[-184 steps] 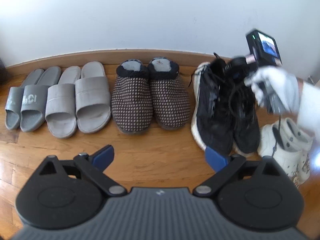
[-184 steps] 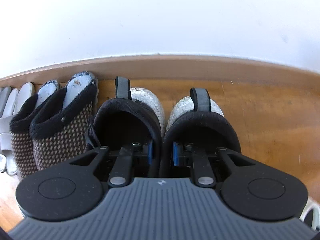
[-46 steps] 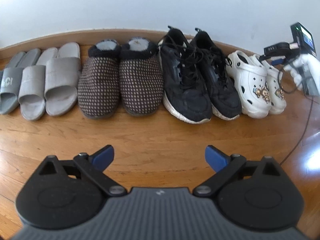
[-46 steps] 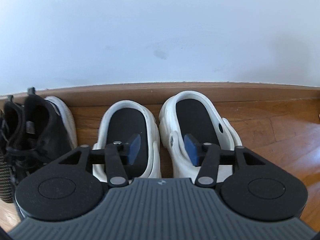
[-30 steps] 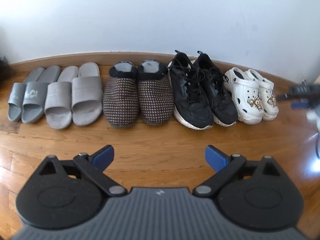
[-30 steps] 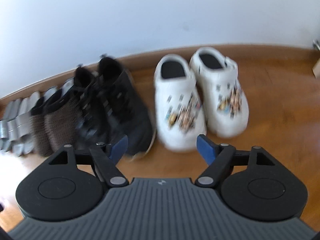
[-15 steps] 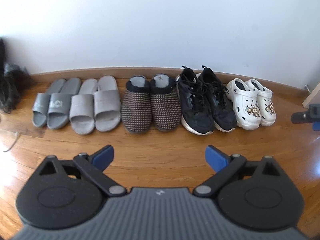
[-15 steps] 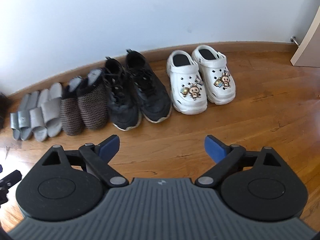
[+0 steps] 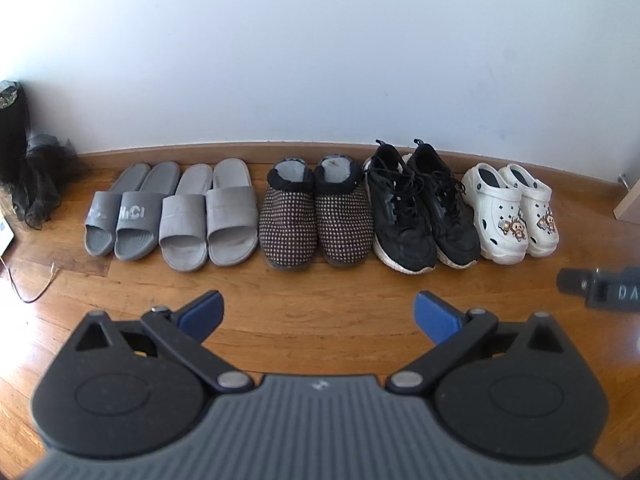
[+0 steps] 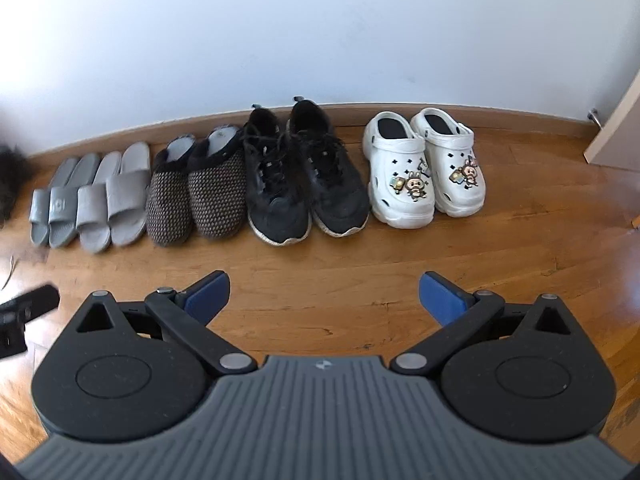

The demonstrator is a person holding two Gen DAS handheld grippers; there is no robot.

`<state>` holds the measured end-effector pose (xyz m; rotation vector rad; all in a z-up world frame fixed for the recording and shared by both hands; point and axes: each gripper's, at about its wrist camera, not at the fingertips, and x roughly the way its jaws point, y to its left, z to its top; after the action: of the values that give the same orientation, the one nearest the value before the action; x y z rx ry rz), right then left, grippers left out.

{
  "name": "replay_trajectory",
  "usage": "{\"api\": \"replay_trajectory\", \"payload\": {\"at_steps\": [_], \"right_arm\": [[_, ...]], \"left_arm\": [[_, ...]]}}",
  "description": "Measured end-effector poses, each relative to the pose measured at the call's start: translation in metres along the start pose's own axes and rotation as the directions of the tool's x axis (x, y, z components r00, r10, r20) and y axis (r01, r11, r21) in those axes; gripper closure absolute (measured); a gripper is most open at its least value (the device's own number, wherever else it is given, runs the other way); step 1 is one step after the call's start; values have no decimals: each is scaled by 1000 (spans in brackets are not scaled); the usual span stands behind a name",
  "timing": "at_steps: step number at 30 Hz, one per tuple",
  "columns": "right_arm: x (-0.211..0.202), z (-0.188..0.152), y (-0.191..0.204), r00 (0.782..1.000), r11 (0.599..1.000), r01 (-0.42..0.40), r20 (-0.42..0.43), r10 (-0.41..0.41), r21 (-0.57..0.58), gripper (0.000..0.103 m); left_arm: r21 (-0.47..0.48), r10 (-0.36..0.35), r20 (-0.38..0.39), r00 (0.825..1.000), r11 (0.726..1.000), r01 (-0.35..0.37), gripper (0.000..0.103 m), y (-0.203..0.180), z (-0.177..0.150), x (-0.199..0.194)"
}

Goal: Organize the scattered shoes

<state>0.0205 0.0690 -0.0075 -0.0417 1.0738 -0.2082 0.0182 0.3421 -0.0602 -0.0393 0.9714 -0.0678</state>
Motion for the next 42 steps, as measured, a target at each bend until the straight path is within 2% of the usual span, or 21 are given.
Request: {"api": "replay_trajectory", "payload": {"at_steps": [4,11,42], "right_arm": [[-6,-1,8,1000,1000,1,27,0,-29,1],[-9,2,9,999,1000,21,48,-20,-5,1],[-9,1,18,1000,999,-20,16,20,-27,1]], "left_arm": [[-14,3,5,1000,1000,-3,1,2,0,-1],[-26,16,-6,1000,1000,-16,1,5,-3,-2],[-31,0,-5,1000,1000,0,1,1,-2,-4]]}}
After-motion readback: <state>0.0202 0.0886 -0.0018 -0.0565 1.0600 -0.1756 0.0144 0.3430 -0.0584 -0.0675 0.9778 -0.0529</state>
